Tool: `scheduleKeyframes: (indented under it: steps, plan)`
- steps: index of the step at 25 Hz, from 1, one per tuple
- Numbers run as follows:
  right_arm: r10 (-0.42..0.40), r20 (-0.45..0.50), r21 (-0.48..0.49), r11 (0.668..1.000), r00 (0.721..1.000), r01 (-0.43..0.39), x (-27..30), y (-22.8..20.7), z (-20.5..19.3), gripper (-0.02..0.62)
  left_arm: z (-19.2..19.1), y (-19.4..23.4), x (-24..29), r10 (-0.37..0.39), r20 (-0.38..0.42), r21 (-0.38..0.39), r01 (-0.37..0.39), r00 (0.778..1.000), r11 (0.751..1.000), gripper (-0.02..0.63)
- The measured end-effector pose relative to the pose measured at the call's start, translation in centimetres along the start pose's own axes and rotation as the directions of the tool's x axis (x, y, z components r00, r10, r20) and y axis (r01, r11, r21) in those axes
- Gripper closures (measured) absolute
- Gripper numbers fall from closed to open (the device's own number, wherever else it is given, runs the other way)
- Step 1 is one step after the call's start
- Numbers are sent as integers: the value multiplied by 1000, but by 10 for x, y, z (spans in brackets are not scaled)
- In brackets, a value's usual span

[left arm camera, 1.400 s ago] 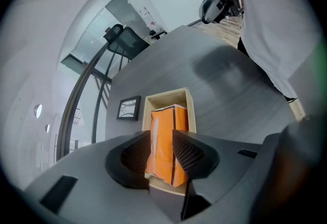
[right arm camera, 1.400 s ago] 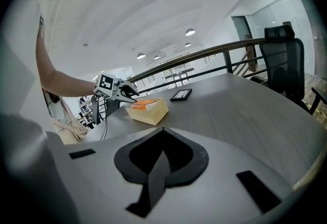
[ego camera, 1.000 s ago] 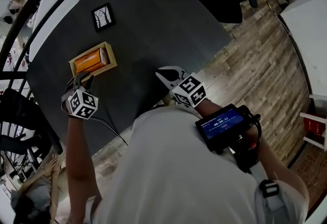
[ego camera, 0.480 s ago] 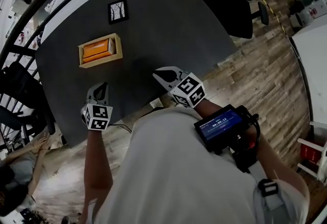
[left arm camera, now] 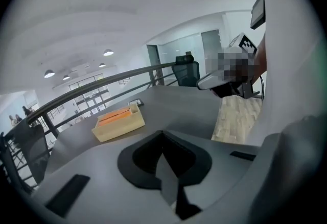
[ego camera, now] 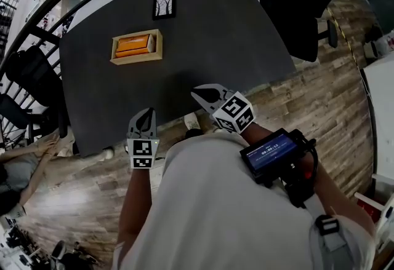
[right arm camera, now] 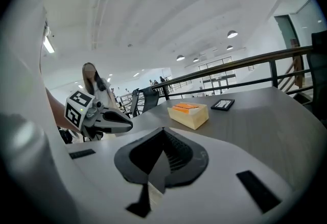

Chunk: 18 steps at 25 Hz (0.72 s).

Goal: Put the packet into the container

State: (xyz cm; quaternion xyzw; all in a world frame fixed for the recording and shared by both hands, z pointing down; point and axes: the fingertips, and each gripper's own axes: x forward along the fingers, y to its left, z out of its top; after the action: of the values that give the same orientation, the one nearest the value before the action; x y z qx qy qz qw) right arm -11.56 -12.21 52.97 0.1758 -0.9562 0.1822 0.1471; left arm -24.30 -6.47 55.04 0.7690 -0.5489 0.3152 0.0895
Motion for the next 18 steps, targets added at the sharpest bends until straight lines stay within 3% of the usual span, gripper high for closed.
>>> scheduleKeyframes:
  steps: [4,7,9,18]
  plan:
    - [25,-1,-21,999,1000,-25,-10,23,-8,588,-2,-13,-30,73,83,-94,-65,994,993,595]
    - [33,4,-39,999,999,-33,-20,43,-16,588,1,-16,-61,172,153,-141,-151,973,978,595]
    - [42,1,-42,998,999,-42,-22,46,-18,588,3,-15,-68,198,169,-175,-168,966,970,595]
    - [73,-18,-46,996,997,-74,-26,55,-31,588,-12,-57,-62,43,166,-257,1,985,967,597]
